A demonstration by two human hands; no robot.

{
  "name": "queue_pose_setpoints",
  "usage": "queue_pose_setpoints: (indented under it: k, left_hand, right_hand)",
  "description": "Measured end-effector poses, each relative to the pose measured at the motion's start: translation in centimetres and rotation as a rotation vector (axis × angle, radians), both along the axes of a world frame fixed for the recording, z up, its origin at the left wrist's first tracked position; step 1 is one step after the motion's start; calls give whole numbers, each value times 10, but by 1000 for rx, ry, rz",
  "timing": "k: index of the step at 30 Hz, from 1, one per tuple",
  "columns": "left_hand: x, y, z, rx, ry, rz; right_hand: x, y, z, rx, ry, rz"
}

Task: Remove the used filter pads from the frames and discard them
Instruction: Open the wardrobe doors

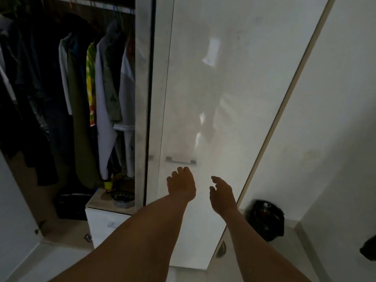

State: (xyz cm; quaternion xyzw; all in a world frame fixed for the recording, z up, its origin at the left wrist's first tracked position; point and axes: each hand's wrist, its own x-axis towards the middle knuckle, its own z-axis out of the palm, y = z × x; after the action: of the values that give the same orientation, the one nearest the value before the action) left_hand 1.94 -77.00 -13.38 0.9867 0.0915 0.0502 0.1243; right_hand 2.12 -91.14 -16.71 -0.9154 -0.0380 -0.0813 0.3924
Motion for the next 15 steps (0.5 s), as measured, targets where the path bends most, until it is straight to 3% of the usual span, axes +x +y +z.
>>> queue_pose_setpoints:
  k: [15]
  left_hand:
    - [94, 21, -28, 89, 110, 105]
  right_hand:
    - [126, 37, -10, -324, 15, 412]
